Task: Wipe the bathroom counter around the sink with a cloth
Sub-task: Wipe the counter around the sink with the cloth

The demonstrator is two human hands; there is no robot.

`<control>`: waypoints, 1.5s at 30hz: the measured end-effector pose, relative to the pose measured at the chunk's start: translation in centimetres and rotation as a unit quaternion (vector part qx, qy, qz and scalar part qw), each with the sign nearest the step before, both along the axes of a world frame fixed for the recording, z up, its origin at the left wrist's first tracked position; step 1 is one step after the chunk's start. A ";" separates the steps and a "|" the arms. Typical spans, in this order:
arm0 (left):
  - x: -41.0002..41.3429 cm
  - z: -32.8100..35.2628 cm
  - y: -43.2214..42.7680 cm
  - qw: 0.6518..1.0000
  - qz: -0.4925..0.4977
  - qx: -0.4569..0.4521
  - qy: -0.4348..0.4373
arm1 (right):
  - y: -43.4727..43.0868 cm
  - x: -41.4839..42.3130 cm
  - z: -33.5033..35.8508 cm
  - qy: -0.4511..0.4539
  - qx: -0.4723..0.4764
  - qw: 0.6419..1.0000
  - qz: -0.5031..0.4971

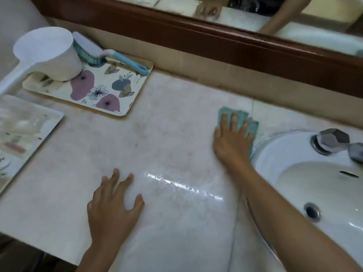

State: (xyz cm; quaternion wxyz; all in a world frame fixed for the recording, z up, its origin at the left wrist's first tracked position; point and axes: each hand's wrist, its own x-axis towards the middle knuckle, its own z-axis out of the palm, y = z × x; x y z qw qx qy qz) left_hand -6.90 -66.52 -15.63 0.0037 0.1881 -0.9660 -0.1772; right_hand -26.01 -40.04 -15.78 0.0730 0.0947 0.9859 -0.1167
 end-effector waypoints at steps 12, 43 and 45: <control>2.6 1.6 -4.2 0.983 -0.023 0.146 0.108 | -7.9 18.5 -0.1 0.031 0.028 0.870 0.491; 10.9 -1.8 -17.2 0.966 0.095 0.051 0.234 | -30.8 11.1 -0.1 0.011 0.005 0.970 0.245; 11.0 -1.5 -17.3 0.963 0.104 0.085 0.233 | -33.1 15.9 -0.2 0.014 -0.022 0.955 0.296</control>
